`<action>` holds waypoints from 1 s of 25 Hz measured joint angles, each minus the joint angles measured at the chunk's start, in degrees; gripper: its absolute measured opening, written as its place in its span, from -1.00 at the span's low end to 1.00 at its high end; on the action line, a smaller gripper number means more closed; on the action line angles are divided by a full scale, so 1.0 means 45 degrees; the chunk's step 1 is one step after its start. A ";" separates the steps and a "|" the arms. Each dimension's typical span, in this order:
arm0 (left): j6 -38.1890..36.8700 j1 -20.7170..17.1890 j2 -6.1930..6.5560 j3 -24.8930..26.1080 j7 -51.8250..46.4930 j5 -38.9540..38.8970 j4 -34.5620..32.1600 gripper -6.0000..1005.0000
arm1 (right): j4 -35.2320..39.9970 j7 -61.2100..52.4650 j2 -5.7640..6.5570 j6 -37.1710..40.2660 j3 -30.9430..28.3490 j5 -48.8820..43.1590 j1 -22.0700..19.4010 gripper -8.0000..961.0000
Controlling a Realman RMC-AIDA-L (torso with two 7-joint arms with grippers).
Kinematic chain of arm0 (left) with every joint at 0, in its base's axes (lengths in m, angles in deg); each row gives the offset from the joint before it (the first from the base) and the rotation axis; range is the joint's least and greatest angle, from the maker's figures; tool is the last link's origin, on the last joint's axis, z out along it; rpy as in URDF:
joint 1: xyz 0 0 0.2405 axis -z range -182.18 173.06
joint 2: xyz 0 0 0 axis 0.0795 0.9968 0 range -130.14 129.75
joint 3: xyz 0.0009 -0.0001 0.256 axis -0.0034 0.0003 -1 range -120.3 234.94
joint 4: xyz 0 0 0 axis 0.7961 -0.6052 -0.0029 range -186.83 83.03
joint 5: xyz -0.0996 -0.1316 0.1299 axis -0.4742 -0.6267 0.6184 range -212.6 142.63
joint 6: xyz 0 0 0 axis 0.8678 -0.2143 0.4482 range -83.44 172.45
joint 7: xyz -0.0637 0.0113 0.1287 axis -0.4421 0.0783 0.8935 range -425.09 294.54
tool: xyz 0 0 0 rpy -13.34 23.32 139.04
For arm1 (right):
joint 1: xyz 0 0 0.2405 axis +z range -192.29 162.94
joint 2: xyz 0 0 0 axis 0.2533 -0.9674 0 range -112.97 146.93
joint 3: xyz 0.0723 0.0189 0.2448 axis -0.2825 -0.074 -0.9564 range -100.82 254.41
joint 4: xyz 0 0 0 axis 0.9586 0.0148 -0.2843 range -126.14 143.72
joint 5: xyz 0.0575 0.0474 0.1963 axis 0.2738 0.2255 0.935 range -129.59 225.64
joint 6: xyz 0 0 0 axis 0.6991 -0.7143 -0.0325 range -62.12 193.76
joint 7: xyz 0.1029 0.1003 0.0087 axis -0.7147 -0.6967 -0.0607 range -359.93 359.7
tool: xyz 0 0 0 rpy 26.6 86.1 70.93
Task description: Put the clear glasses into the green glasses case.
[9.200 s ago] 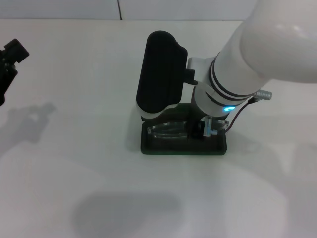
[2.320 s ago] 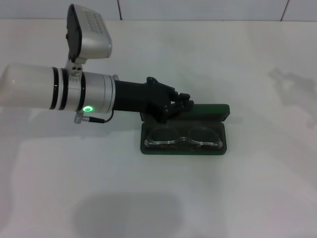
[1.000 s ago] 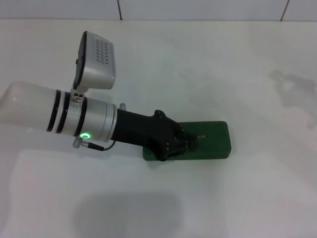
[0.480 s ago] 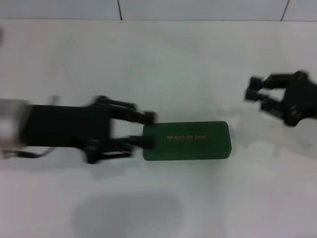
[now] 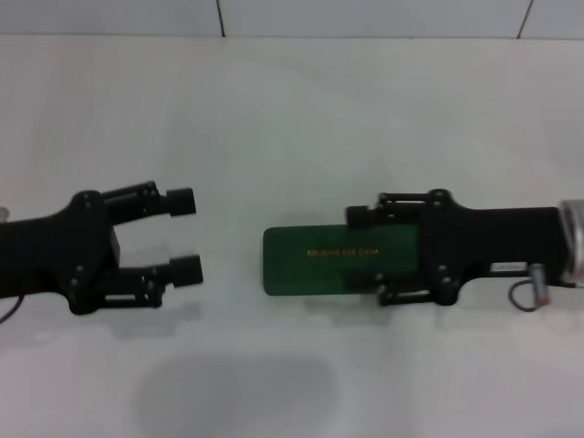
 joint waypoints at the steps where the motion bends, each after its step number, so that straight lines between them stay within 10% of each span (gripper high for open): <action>1: -0.0004 -0.0012 -0.0019 -0.0002 0.0005 0.0138 -0.0001 0.53 | 0.0428 -0.0238 -0.0007 -0.0384 0.0504 0.0017 -0.0061 0.17; 11: -0.0044 -0.0008 -0.0010 0.0004 0.0007 0.0414 -0.0003 0.72 | 0.2195 -0.0637 0.0017 -0.1495 0.2619 0.0587 -0.0439 0.81; 25: -0.0058 -0.0094 0.0030 0.0007 -0.0094 0.0427 0.0068 0.71 | 0.2251 -0.0495 0.0096 -0.0804 0.2442 0.1229 -0.0747 0.81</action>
